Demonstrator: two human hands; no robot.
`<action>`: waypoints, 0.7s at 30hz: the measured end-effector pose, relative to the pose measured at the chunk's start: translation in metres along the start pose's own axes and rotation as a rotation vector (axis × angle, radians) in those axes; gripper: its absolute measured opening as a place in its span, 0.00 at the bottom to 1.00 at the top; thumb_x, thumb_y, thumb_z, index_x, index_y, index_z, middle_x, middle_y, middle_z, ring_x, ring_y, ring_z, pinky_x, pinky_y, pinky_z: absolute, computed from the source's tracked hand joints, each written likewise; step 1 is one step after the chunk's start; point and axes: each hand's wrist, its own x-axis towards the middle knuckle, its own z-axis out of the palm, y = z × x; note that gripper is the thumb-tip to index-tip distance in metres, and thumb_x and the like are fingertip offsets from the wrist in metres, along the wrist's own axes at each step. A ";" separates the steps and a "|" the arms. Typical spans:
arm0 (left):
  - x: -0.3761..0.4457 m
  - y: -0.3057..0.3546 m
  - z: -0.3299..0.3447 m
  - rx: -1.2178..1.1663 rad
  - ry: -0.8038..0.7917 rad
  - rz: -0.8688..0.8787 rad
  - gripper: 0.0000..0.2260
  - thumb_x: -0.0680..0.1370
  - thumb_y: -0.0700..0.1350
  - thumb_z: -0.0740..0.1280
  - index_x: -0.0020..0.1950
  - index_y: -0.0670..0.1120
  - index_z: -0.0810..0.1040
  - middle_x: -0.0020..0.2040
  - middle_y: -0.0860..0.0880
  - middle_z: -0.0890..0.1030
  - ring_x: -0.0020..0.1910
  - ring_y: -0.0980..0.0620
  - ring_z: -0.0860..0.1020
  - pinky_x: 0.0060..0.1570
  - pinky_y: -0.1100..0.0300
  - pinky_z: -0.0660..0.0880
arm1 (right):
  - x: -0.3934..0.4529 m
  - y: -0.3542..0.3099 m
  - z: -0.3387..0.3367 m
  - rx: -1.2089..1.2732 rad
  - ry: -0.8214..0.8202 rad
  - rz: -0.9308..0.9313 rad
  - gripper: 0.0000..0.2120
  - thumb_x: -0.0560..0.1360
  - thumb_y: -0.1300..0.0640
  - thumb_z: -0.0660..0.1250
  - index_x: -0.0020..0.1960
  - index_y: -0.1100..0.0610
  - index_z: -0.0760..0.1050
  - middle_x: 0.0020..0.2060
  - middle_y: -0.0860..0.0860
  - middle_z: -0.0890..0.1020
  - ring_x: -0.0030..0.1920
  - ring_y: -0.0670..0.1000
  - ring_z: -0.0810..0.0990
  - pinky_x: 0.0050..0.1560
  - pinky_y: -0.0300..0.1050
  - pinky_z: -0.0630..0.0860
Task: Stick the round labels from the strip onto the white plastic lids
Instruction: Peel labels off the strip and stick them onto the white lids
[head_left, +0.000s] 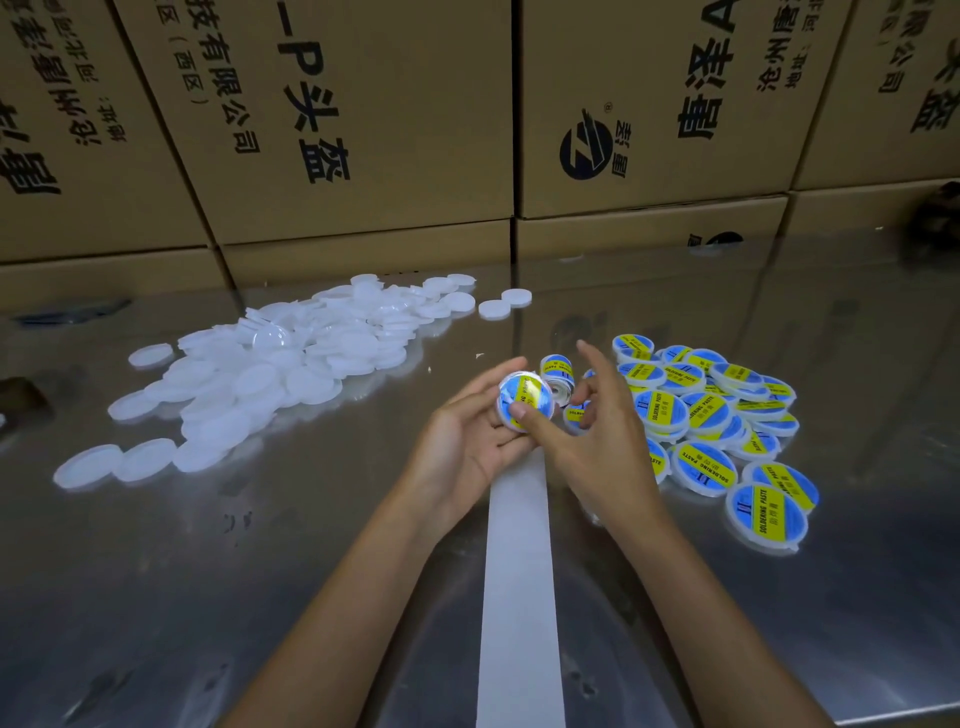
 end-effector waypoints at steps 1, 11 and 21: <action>0.000 0.000 0.001 -0.034 -0.005 -0.006 0.16 0.82 0.38 0.57 0.68 0.41 0.76 0.61 0.38 0.82 0.61 0.38 0.81 0.55 0.50 0.82 | -0.001 -0.001 0.001 -0.006 -0.004 -0.017 0.36 0.64 0.36 0.76 0.68 0.42 0.68 0.48 0.39 0.72 0.47 0.40 0.73 0.44 0.29 0.69; 0.001 -0.002 0.001 -0.027 -0.100 -0.026 0.17 0.76 0.41 0.63 0.62 0.44 0.83 0.62 0.40 0.82 0.60 0.40 0.82 0.55 0.50 0.81 | -0.001 -0.010 0.000 0.023 0.114 -0.141 0.11 0.74 0.51 0.73 0.41 0.54 0.74 0.39 0.47 0.76 0.43 0.48 0.73 0.42 0.36 0.68; 0.000 -0.005 0.002 -0.049 -0.121 -0.038 0.17 0.76 0.41 0.62 0.62 0.44 0.83 0.64 0.39 0.81 0.60 0.40 0.81 0.56 0.51 0.81 | 0.000 -0.009 0.001 -0.089 0.125 -0.148 0.20 0.71 0.38 0.70 0.41 0.54 0.73 0.41 0.47 0.74 0.46 0.49 0.71 0.47 0.40 0.68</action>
